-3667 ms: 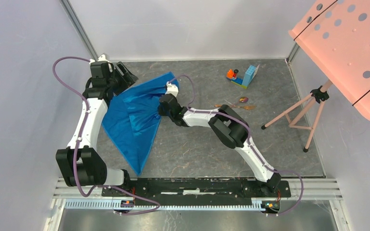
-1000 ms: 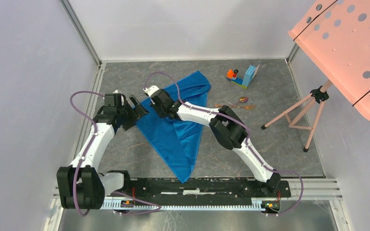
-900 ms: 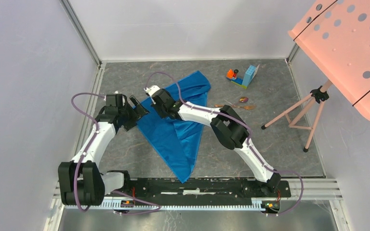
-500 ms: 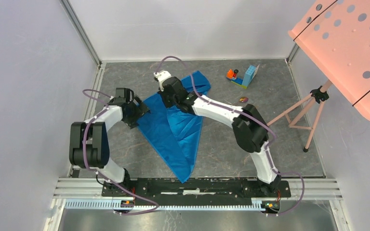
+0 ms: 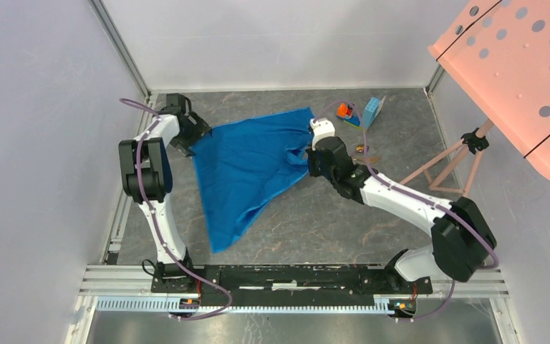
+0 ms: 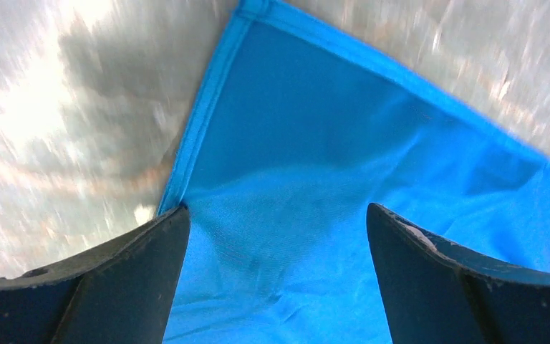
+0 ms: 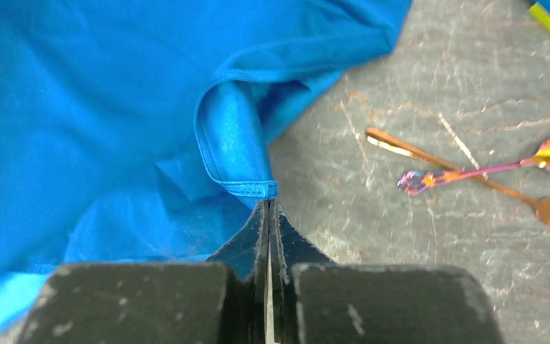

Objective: Fold the napkin into a case and place the utensils inside
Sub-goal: Flatten out the crumpled napkin at the center of the board.

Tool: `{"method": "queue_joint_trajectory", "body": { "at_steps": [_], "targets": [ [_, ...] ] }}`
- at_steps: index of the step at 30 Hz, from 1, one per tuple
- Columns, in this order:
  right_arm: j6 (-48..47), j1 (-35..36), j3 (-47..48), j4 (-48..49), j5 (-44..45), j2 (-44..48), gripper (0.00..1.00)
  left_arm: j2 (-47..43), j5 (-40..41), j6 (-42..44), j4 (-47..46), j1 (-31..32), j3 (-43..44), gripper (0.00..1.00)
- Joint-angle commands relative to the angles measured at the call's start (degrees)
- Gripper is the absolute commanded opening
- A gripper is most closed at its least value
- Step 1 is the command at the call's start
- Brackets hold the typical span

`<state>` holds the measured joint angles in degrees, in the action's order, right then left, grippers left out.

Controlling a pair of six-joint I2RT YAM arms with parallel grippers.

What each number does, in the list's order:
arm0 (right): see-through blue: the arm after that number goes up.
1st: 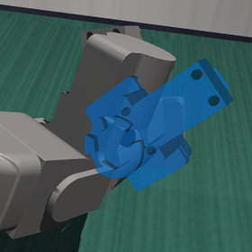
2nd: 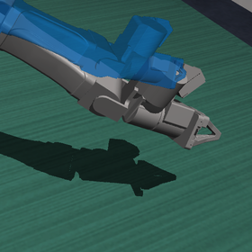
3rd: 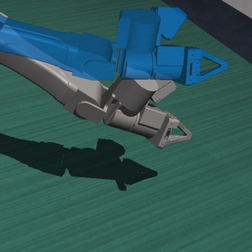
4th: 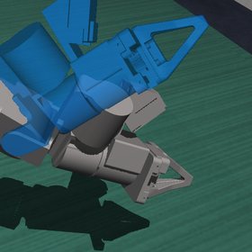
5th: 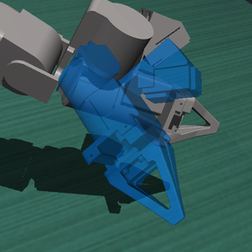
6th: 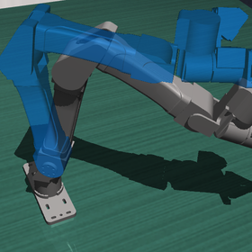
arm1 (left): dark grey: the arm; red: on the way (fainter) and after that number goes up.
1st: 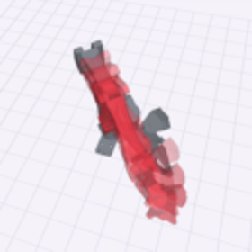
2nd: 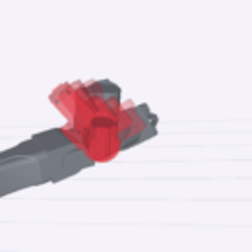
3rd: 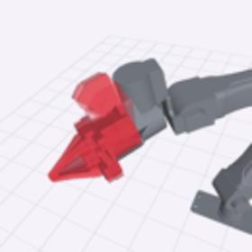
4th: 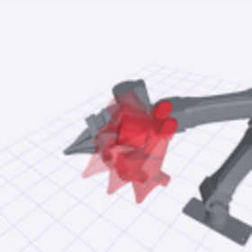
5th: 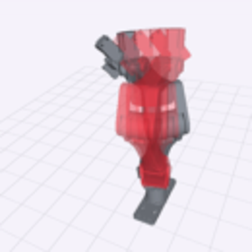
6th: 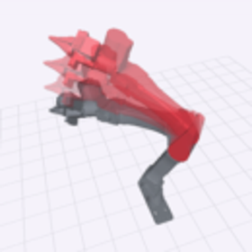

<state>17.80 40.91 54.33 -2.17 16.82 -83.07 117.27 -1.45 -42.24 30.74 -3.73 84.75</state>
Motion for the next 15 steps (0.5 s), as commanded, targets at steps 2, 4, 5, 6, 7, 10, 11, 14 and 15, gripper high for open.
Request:
{"method": "queue_joint_trajectory", "body": {
  "at_steps": [2, 4, 5, 6, 7, 10, 11, 14, 15],
  "targets": [
    [2.11, -0.06, -9.0, 5.57, -8.16, 5.48, 0.0, 12.06, 5.98, 9.13, 13.92, -4.23, 22.39, 1.0],
    [4.22, -0.05, -12.7, 6.55, -11.17, 6.62, 0.0, 13.32, 4.13, 12.66, 18.78, -4.05, 32.73, 1.0],
    [5.2, -0.02, -14.72, 6.86, -11.59, 7.46, 0.0, 12.33, 3.25, 13.78, 20.53, -3.64, 34.66, 1.0],
    [5.88, -0.05, -16.54, 6.93, -11.27, 8.38, 0.0, 10.6, 3.44, 14.93, 21.51, -3.02, 35.01, 1.0],
    [6.51, -0.04, -18.88, 7.02, -10.53, 9.79, 0.0, 7.39, 4.05, 15.88, 22.0, -2.03, 33.5, 1.0],
    [7.58, -0.04, -25.36, 7.17, -7.91, 14.81, 0.0, -5.02, 4.0, 16.57, 18.26, 1.43, 19.75, 1.0],
    [8.02, -0.04, -26.96, 7.05, -7.85, 16.55, 0.0, -8.85, 3.19, 16.21, 15.75, 2.92, 14.31, 1.0],
    [10.82, -0.06, -32.08, 6.13, -9.08, 21.7, 0.0, -19.4, -2.2, 13.19, 8.08, 8.78, -3.62, 1.0],
    [12.16, 0.03, -34.15, 6.76, -9.39, 23.59, 0.0, -21.86, -4.45, 11.27, 5.44, 9.98, -8.85, 1.0]
  ]
}}
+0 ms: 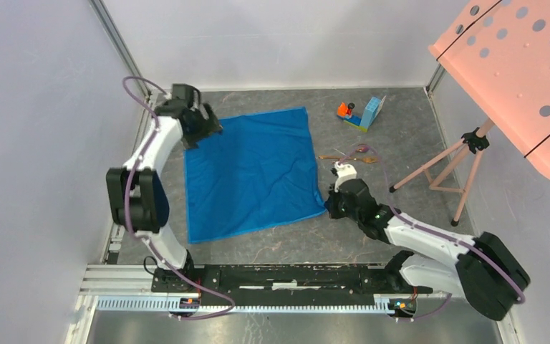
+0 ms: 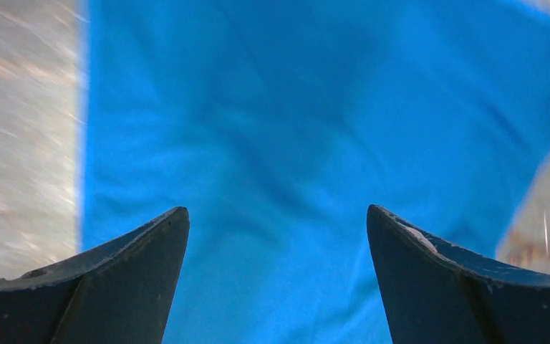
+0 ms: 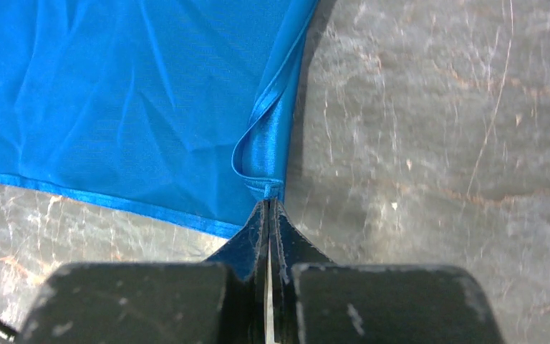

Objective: Fold the napkin into a case and place the utensils inside
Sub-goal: Flatten out the crumpled napkin at the center of the board, then pick up the flattened napkin from the center of the board.

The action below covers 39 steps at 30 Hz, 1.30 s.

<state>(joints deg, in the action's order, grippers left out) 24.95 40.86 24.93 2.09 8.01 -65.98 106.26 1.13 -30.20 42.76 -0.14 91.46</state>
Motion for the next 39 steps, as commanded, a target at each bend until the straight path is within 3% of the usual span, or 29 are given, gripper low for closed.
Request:
{"method": "queue_joint_trajectory", "body": {
  "at_steps": [1, 2, 3, 7, 10, 14, 16, 18, 19, 24, 28, 32, 39],
  "targets": [
    [5.59, 0.09, -7.64, 4.25, -0.91, 8.99, 0.04, -12.46, -8.64, -2.91, -9.41, 7.67, -19.43, 1.0],
    [5.25, 0.02, -9.85, 6.59, -1.56, 11.19, 0.11, -14.19, -9.25, -4.44, -11.94, 8.77, -23.18, 1.0],
    [4.12, -0.12, -11.34, 7.64, -1.0, 13.63, 0.26, -15.37, -9.08, -5.91, -13.33, 9.84, -26.11, 1.0],
    [0.34, -2.67, -9.4, 3.12, 0.23, 15.86, 0.69, -16.85, -9.99, -9.4, -19.38, 13.05, -33.05, 1.0],
    [1.08, -2.72, -4.44, -1.14, 1.0, 10.46, 0.81, -14.14, -10.0, -10.52, -20.61, 14.58, -33.36, 1.0],
    [4.06, -2.67, 7.22, -16.02, 5.45, -3.01, 0.82, -11.79, -8.81, -11.95, -22.5, 15.77, -32.7, 1.0],
    [4.99, -2.67, 9.51, -18.55, 6.29, -5.79, 0.76, -9.75, -7.19, -11.84, -22.61, 15.78, -31.52, 1.0],
    [7.0, -2.52, 9.6, -18.72, 6.95, -5.29, 0.62, -6.54, -5.57, -11.11, -20.75, 15.83, -28.57, 1.0],
    [8.66, -2.23, 9.36, -18.74, 8.0, -4.35, 0.61, -4.87, -4.69, -11.06, -19.64, 15.81, -27.4, 1.0],
    [19.62, 0.62, 8.75, -18.77, 12.37, -2.54, 0.59, -1.96, -3.54, -12.39, -22.01, 15.79, -27.56, 1.0],
    [27.66, 1.56, 14.52, -27.63, 15.33, -9.41, 0.58, -2.45, -4.69, -13.13, -24.6, 15.77, -29.43, 1.0],
    [29.66, 1.71, 21.75, -35.98, 15.37, -17.52, 0.56, -3.29, -4.85, -12.33, -25.32, 15.77, -30.19, 1.0],
    [32.0, 2.55, 22.07, -34.84, 12.68, -20.91, 0.55, -4.26, -4.85, -11.01, -25.55, 15.79, -30.44, 1.0]
  ]
}}
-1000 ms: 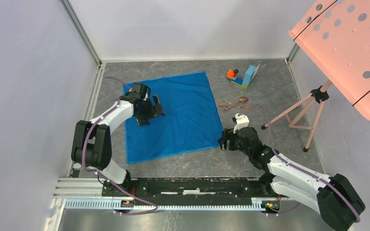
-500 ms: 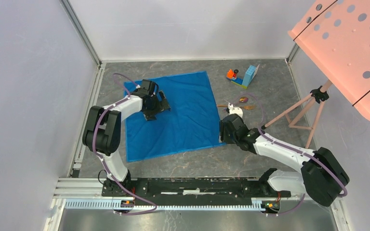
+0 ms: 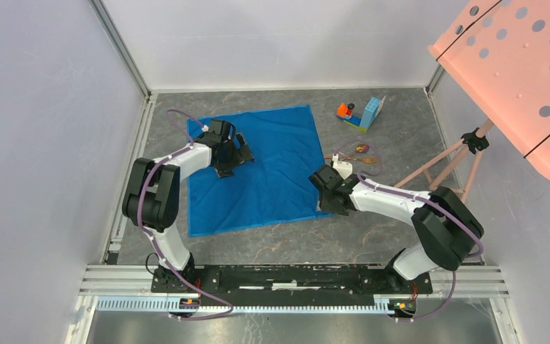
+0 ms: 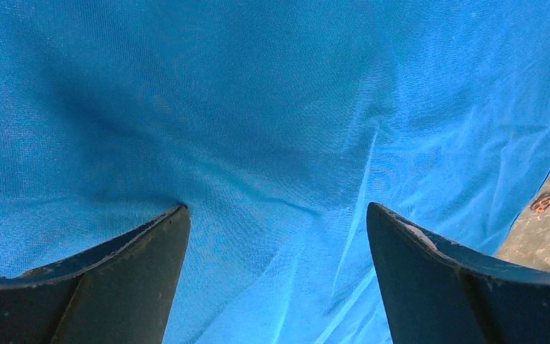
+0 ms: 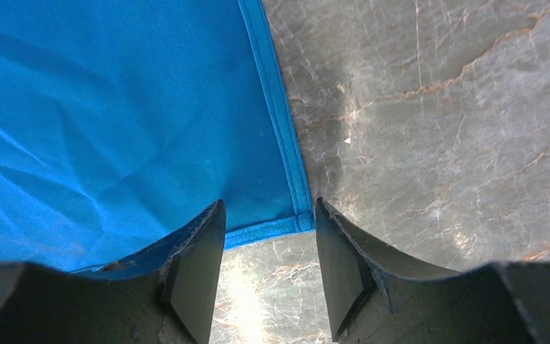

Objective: Fold the napkin into a case and place the utensils inside
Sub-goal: Pick up the flattened napkin from the center of the board.

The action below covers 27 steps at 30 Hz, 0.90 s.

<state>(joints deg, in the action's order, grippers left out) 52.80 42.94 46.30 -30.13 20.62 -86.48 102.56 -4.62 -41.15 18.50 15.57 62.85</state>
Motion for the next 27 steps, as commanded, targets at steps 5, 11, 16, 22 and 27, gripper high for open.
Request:
{"method": "queue_joint_trajectory", "body": {
  "at_steps": [5, 11, 16, 22, 27],
  "targets": [
    [5.72, 0.56, -2.36, -0.72, 0.85, 0.63, 0.55, -0.91, 1.3, 0.83, -1.19, 0.07, -1.77, 1.0],
    [7.45, 0.49, -5.05, 1.36, 3.59, 0.2, 0.56, -1.29, 1.37, 1.21, -1.2, 0.07, -1.93, 1.0],
    [10.18, -0.39, -8.94, 3.47, 3.15, 1.35, 0.45, -1.58, 1.76, 1.19, -1.4, 0.07, -2.47, 1.0],
    [9.35, -0.45, -6.66, 0.95, 2.37, 0.91, 0.4, -1.23, 1.91, 0.99, -1.3, 0.07, -2.47, 1.0],
    [6.45, 1.19, -3.08, -4.19, 3.59, -0.18, 0.58, -1.49, 2.02, 0.89, -1.67, 0.05, -2.59, 1.0]
  ]
}}
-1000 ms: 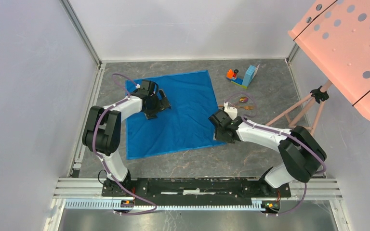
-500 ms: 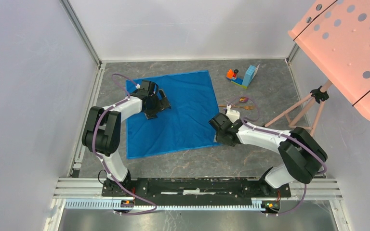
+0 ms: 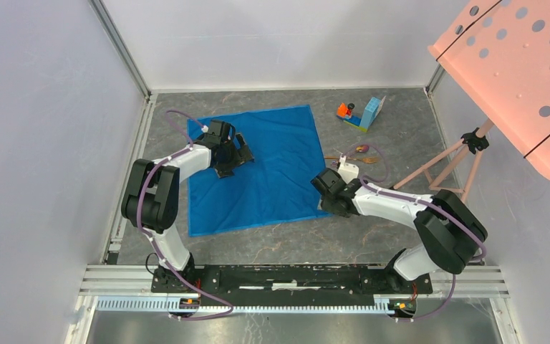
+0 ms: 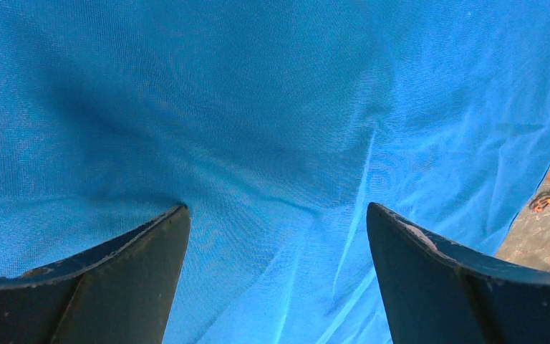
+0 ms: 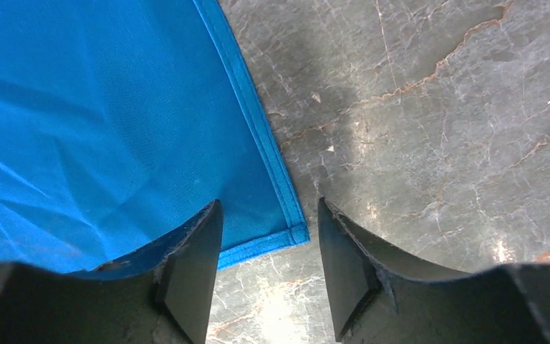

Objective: Fold the napkin into a case and place the utensils inside
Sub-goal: Pick up the flattened napkin from the center of the board.

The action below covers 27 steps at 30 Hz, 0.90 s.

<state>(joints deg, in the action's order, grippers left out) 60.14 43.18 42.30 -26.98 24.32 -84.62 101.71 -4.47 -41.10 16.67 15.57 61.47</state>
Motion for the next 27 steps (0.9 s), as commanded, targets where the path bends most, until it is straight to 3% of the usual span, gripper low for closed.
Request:
{"method": "queue_joint_trajectory", "body": {
  "at_steps": [1, 10, 18, 21, 25, 27],
  "targets": [
    [-0.68, 1.14, 1.07, -8.21, -0.1, -2.12, 0.59, -0.73, 1.68, 0.79, -0.09, 0.04, -1.39, 1.0],
    [1.46, 1.59, 3.58, -10.13, -3.23, -8.28, 0.58, -1.05, 1.23, 1.43, -0.65, -0.01, -2.15, 1.0],
    [4.99, 0.5, -0.84, -5.2, -5.99, -7.3, 0.44, -1.71, 1.83, 2.16, -0.63, -0.04, -2.93, 1.0],
    [7.57, 0.05, -3.77, -1.73, -5.51, -4.31, 0.31, -1.1, 1.6, 1.73, -1.17, -0.1, -3.03, 1.0],
    [7.72, -0.77, -6.18, 3.24, -3.59, -1.18, 0.01, 0.18, 0.9, 0.72, -2.13, -0.1, -3.03, 1.0],
    [5.98, -1.06, -6.55, 5.59, -0.85, 0.35, 0.0, 0.94, 0.46, 0.27, -2.78, -0.1, -2.57, 1.0]
  ]
}}
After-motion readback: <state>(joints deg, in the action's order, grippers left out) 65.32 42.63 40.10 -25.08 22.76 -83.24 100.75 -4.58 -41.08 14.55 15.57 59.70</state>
